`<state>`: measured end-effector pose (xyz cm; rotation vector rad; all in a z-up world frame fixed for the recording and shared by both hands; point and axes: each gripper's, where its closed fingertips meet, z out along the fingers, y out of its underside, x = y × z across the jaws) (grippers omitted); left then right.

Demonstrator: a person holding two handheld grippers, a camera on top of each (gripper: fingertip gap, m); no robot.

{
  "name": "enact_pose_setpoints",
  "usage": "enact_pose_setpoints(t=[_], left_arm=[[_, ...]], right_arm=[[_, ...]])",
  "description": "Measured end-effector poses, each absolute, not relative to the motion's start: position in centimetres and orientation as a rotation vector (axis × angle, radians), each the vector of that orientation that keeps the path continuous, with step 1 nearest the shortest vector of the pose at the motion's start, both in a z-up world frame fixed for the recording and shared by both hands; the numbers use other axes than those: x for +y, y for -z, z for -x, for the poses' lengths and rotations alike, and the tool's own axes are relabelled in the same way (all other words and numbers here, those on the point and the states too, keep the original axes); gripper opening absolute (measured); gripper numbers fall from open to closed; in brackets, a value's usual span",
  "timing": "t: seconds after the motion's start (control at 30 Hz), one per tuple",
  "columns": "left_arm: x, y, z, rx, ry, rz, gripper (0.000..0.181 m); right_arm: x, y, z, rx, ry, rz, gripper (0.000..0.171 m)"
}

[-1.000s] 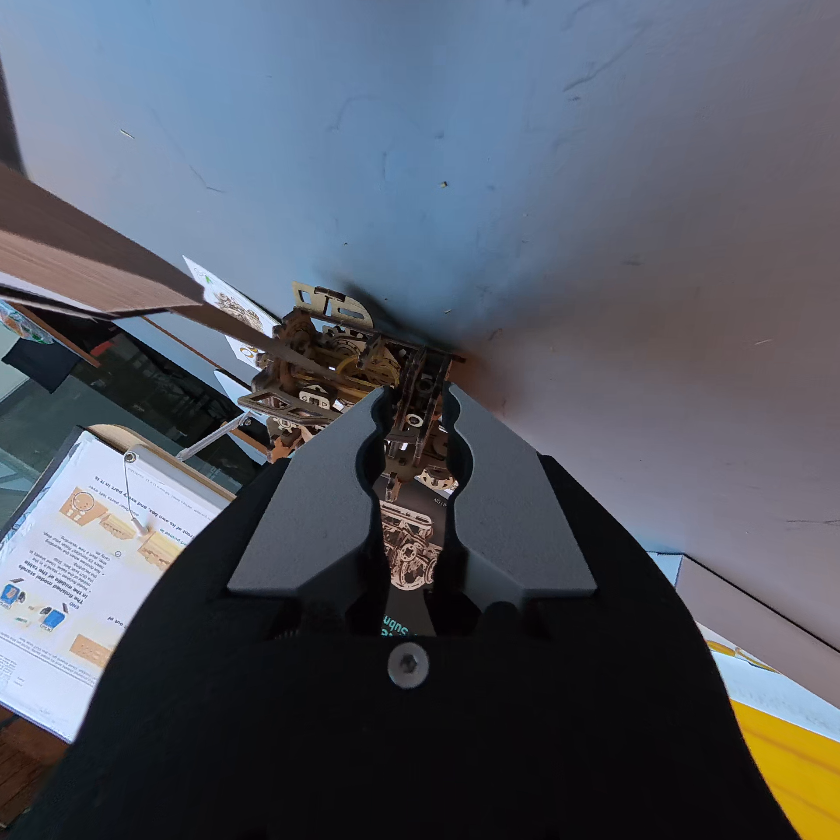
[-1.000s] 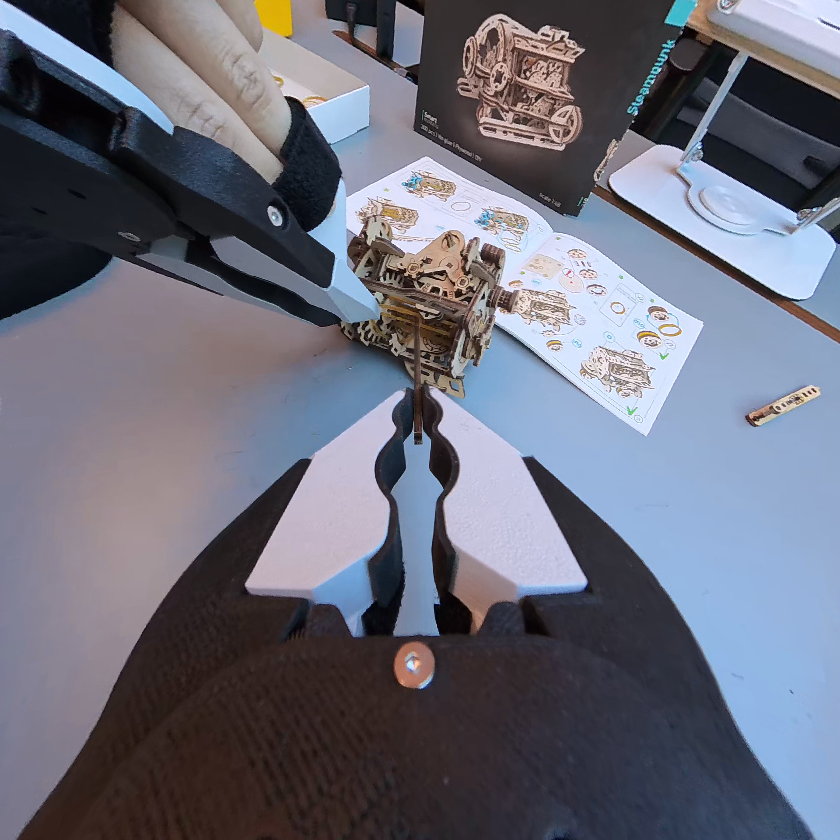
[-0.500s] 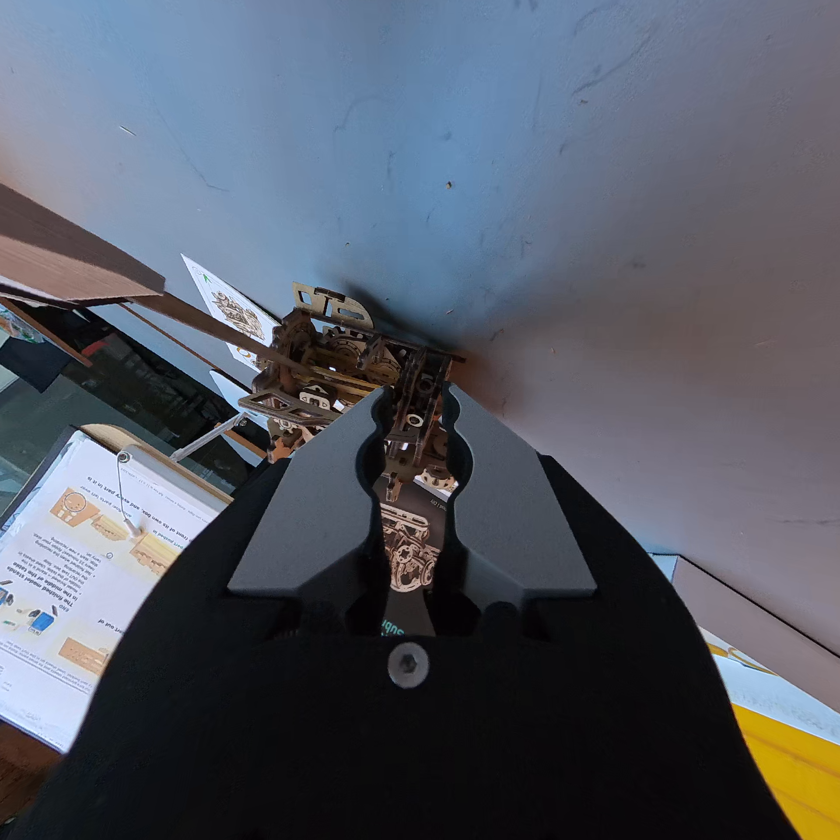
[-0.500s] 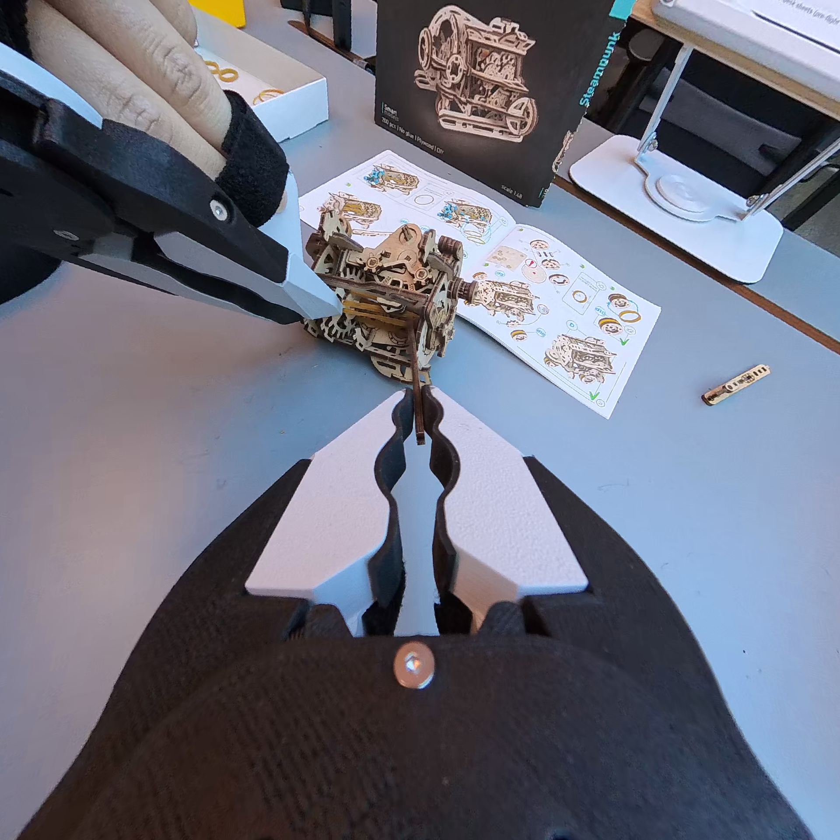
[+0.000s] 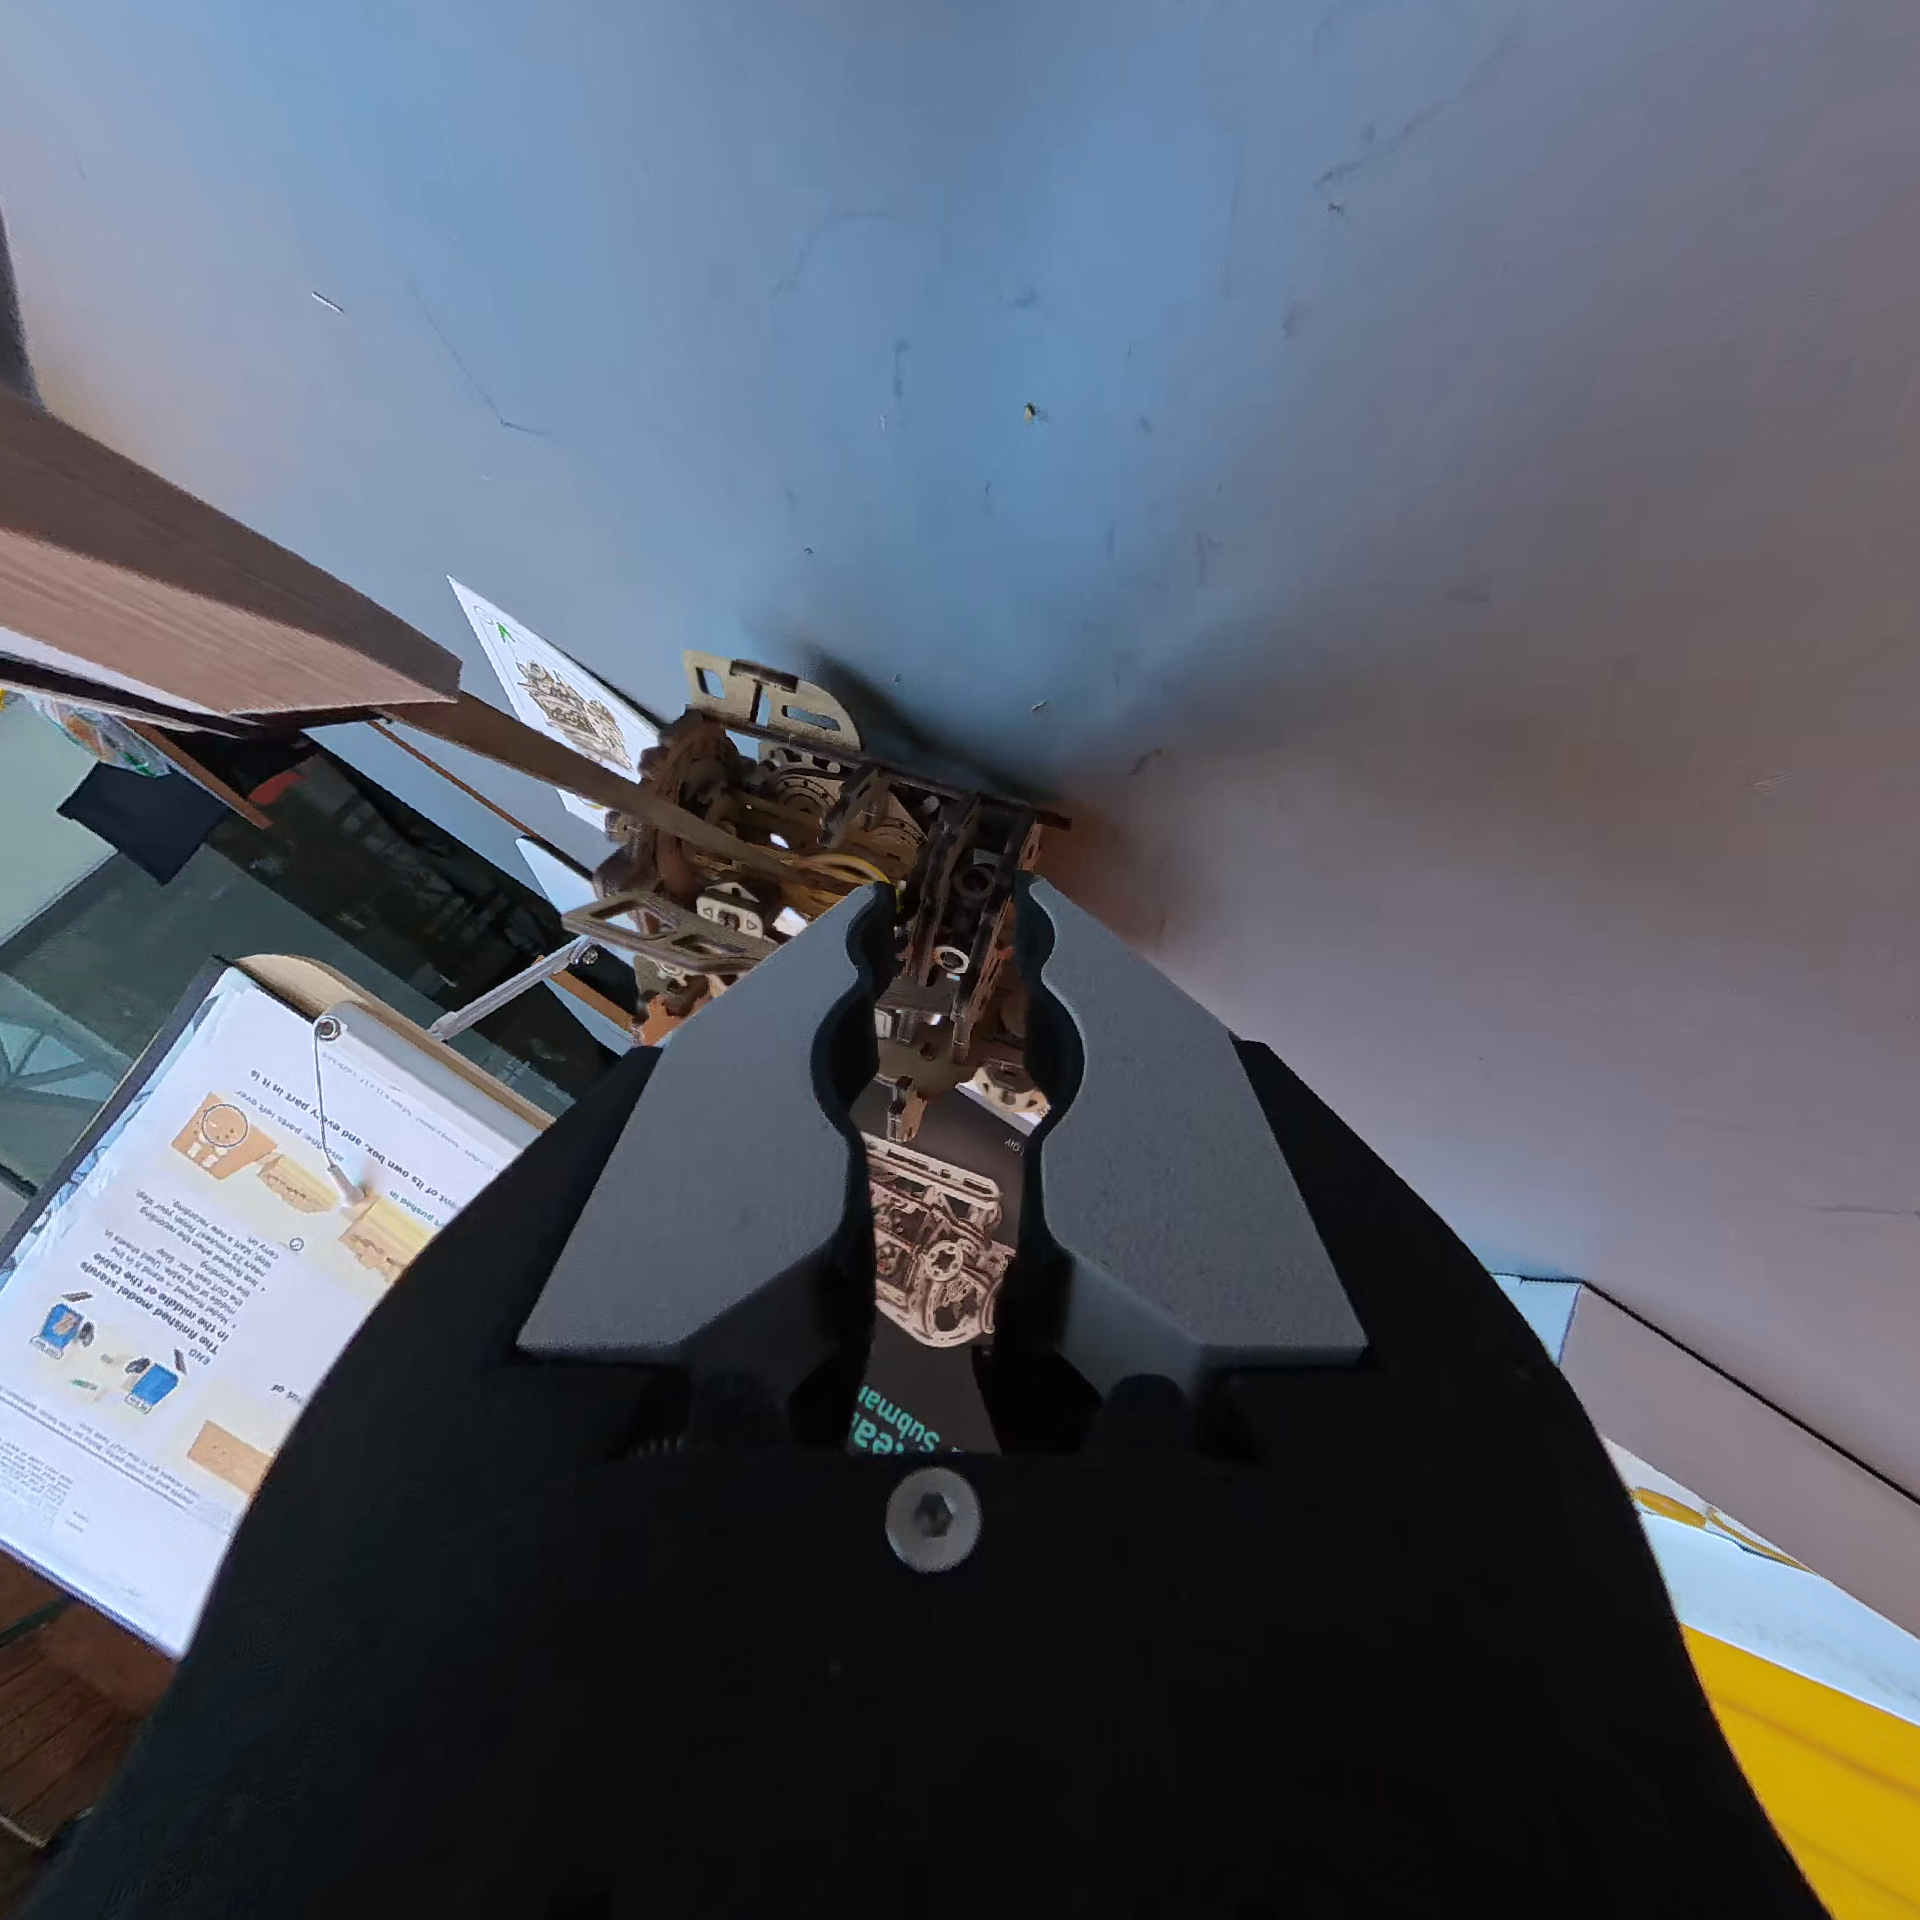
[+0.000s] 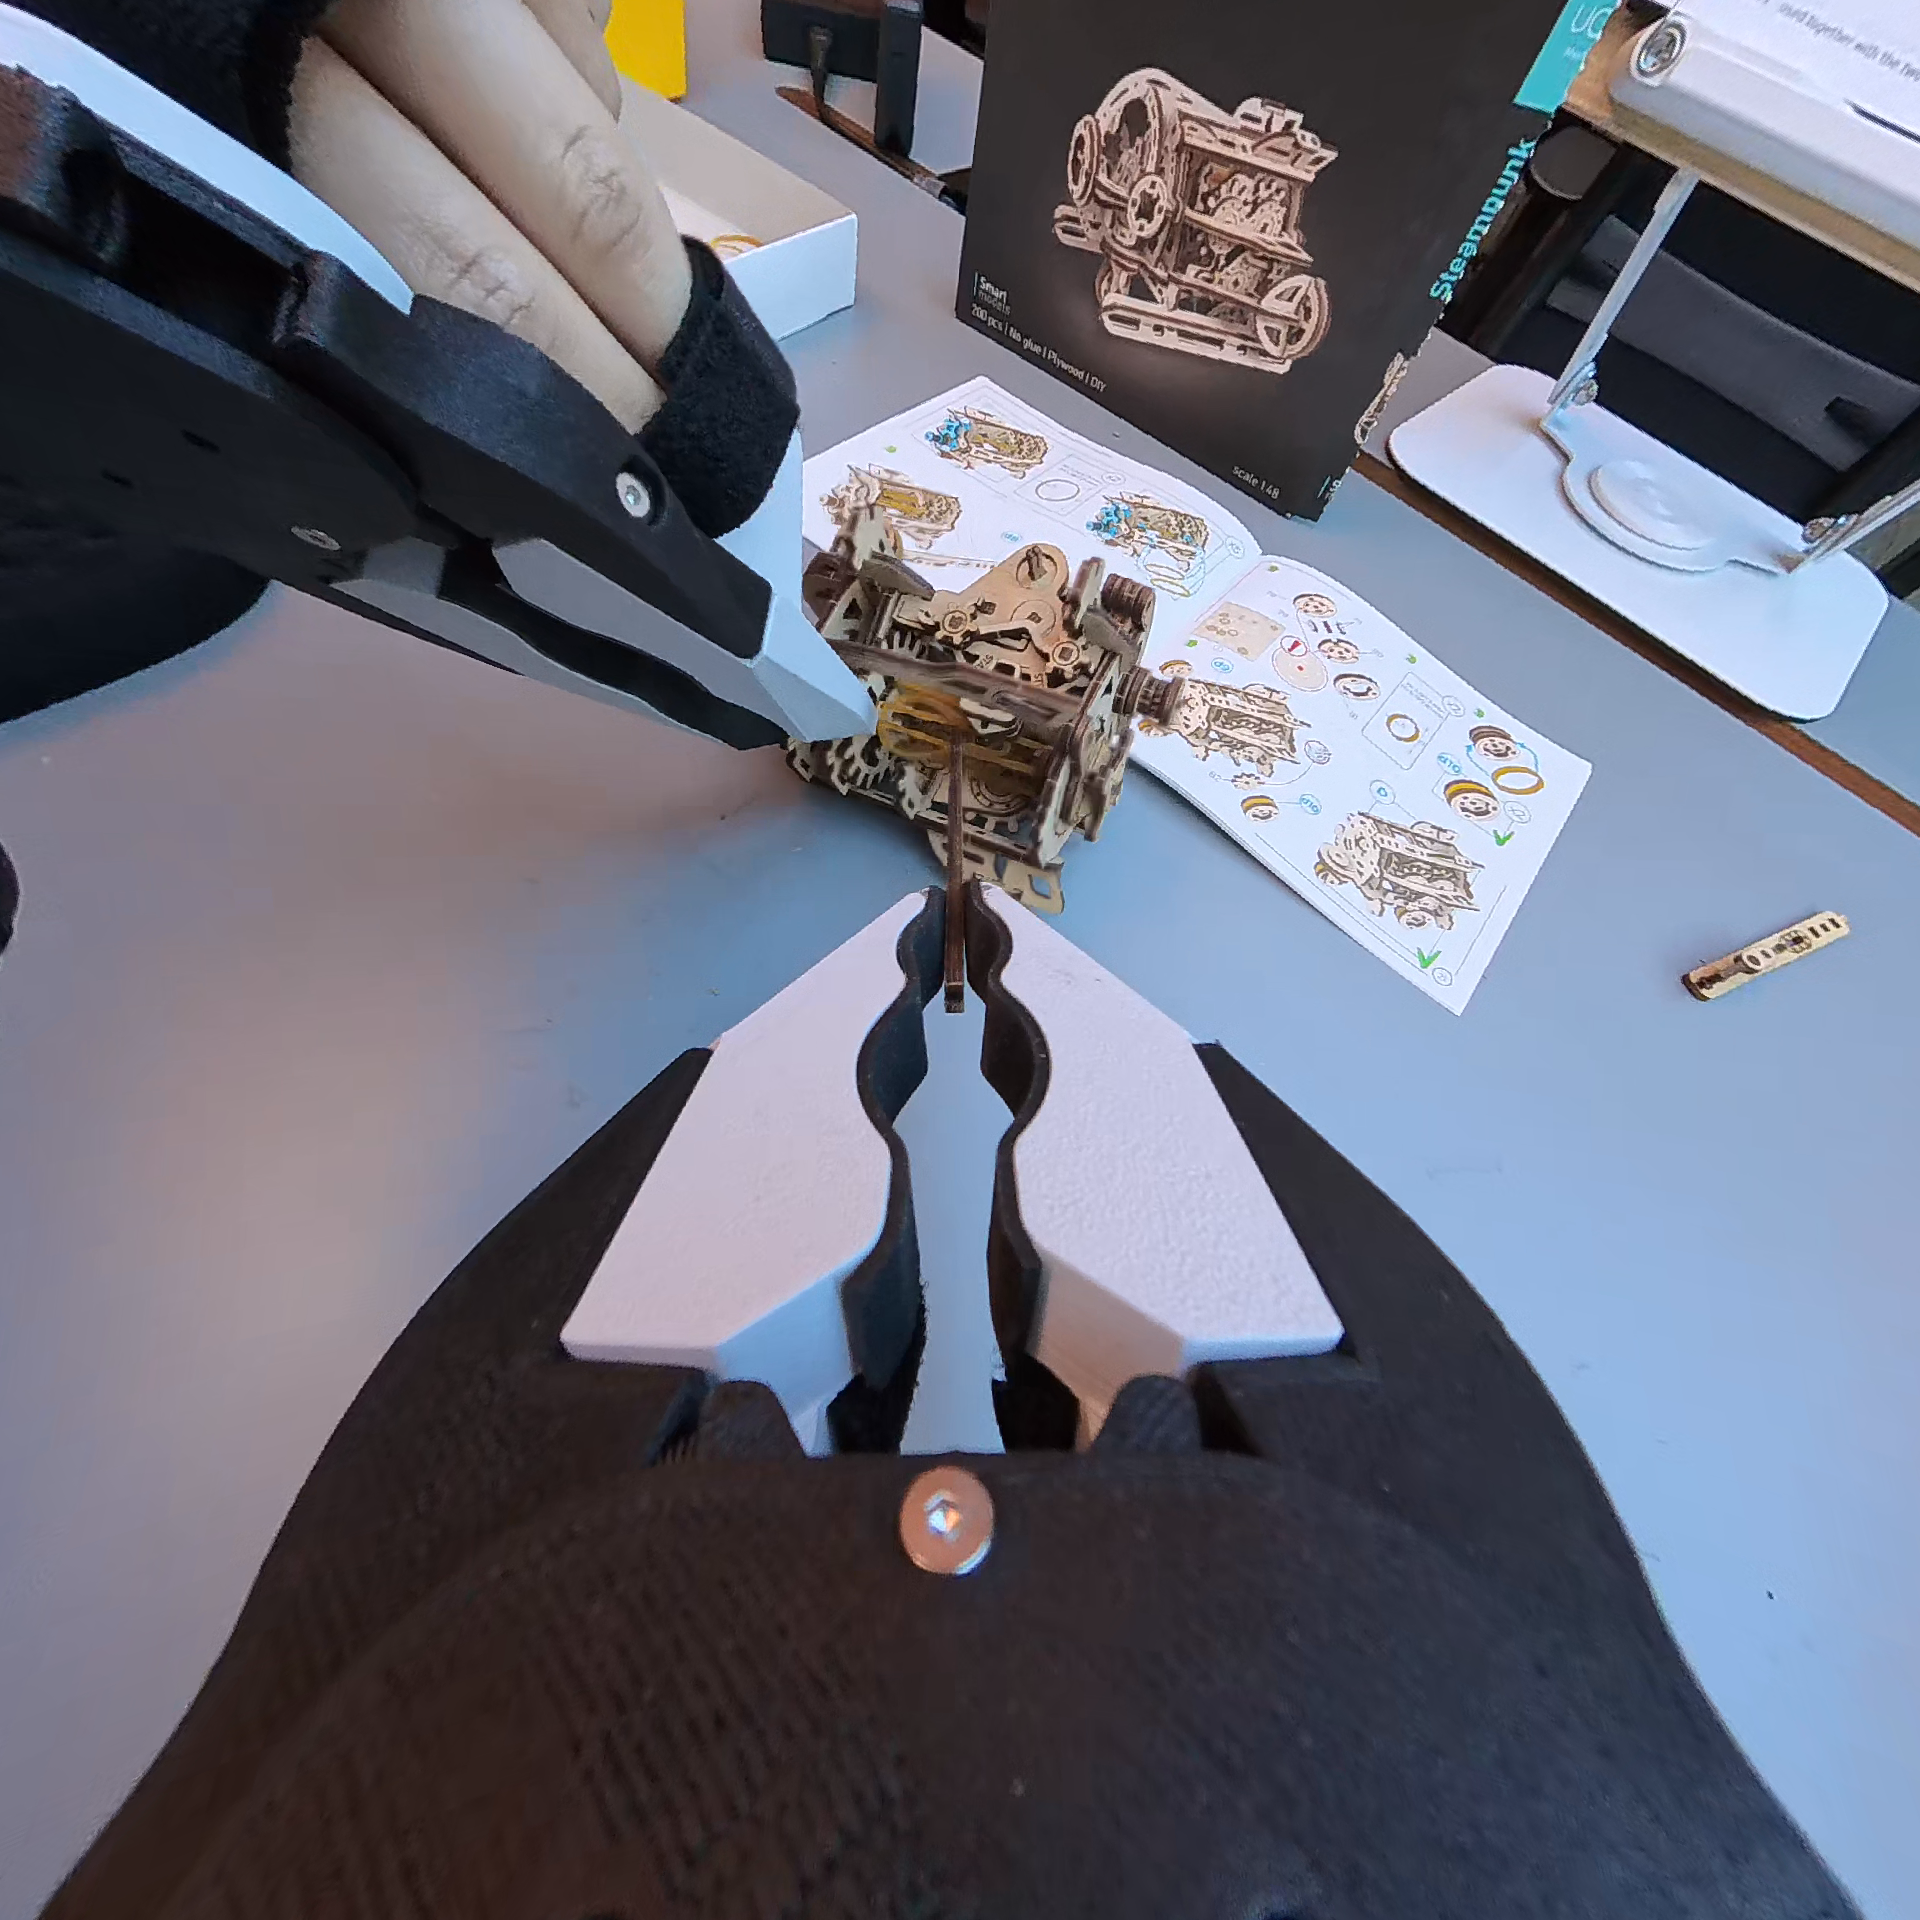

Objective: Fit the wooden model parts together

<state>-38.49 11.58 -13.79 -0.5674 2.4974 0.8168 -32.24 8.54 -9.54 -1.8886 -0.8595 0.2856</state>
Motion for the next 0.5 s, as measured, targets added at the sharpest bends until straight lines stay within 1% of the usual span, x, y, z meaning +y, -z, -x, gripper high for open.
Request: enact_pose_setpoints(t=[0.07,0.33,0.5], left_arm=[[11.5,13.6,38.3,2.484,-0.812,0.548,0.021],[10.1,12.0,37.4,2.370,-0.690,0.505,0.040],[10.8,10.0,38.7,2.208,-0.577,0.686,0.050]], right_arm=[[8.5,9.5,32.3,-0.862,-0.287,1.884,0.001],[8.6,9.6,32.4,-0.867,-0.292,1.884,0.001],[8.6,9.4,32.4,-0.865,-0.310,1.872,0.001]])
